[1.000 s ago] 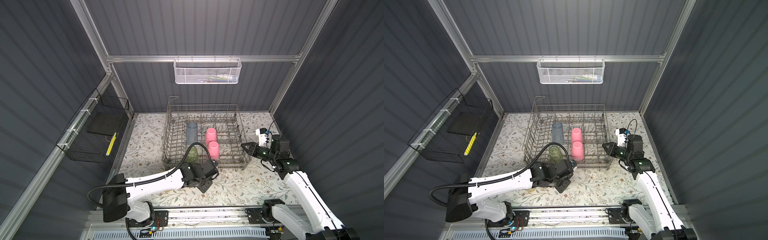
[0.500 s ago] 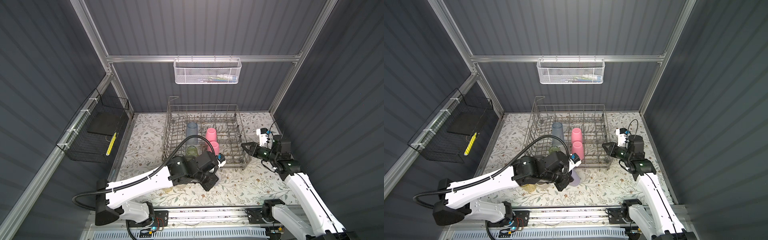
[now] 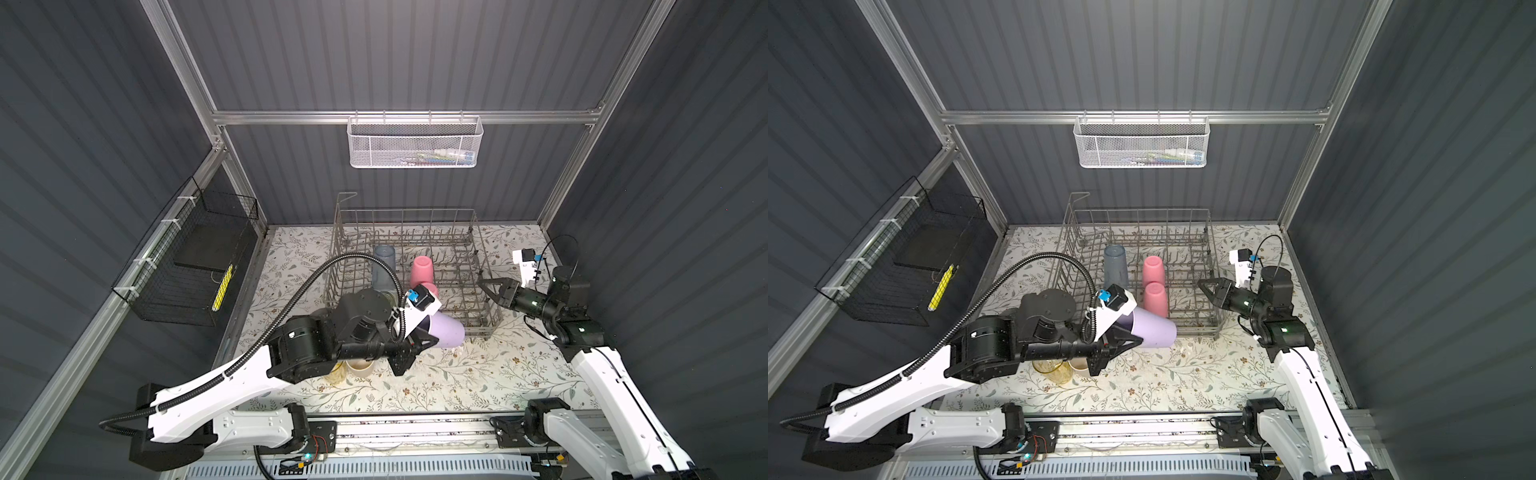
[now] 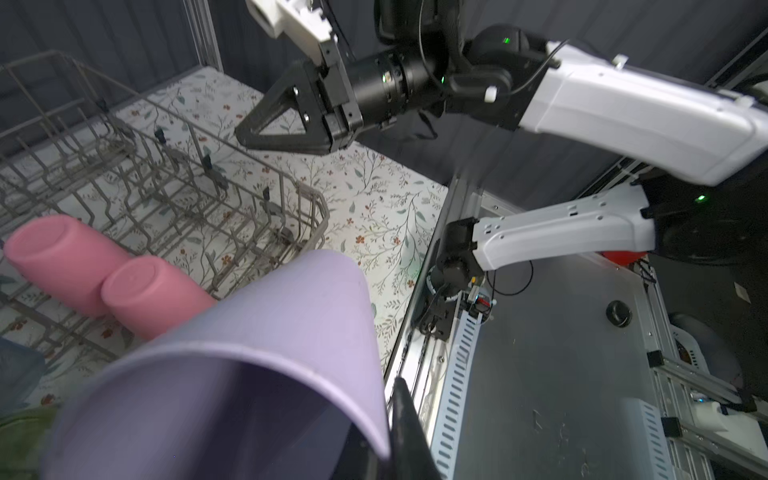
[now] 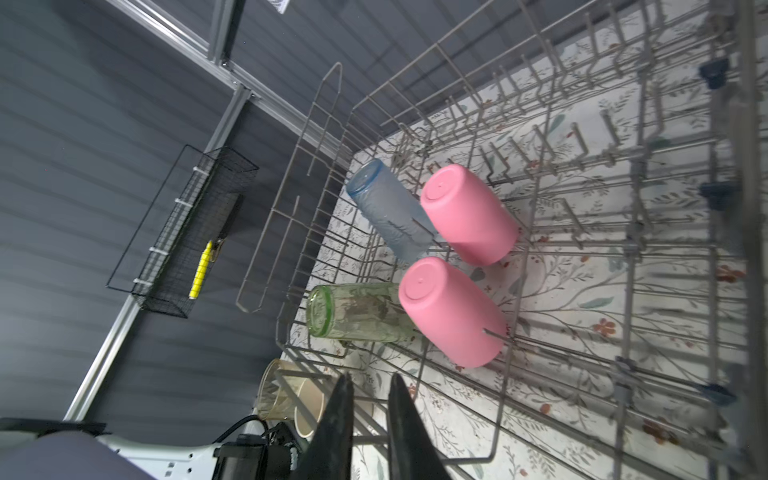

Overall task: Load the cups into the dish rack
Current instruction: 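Grasp the purple cup's rim and lift it over the rack with the left gripper, then carry the purple cup horizontally toward the right gripper while the right gripper approaches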

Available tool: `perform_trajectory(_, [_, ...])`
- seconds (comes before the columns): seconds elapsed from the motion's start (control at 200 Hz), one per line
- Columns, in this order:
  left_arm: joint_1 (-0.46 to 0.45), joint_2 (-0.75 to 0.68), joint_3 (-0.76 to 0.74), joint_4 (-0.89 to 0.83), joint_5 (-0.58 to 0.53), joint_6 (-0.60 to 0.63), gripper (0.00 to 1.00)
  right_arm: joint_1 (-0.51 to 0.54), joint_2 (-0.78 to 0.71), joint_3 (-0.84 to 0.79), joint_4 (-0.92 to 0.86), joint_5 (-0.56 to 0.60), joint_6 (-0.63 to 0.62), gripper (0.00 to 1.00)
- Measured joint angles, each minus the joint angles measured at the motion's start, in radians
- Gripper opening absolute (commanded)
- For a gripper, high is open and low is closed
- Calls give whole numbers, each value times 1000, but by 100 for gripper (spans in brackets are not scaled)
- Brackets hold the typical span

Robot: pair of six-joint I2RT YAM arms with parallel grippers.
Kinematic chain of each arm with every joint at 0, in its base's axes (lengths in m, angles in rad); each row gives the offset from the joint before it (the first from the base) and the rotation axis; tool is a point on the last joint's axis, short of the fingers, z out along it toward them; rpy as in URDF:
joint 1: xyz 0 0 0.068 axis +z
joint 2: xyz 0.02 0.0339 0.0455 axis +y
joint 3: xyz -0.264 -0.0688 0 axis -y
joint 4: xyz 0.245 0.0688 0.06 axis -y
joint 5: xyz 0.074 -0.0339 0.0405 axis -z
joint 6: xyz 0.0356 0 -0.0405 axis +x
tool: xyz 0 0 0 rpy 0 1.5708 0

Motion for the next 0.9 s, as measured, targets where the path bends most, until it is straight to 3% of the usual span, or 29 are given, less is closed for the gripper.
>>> perform_trajectory(0.245, [197,-95,-106,187,95,20,6,0,-23,-3,145,-109,95,27])
perform_trajectory(0.49, [351,-71,-161,357,251,-8,5,0,-22,-49,292,-175,206,49])
perform_trajectory(0.7, [566,53,-202,569,474,-143,5,0,-22,-95,412,-220,288,64])
perform_trajectory(0.896, [686,167,-269,841,654,-344,5,0,-32,-126,479,-243,327,75])
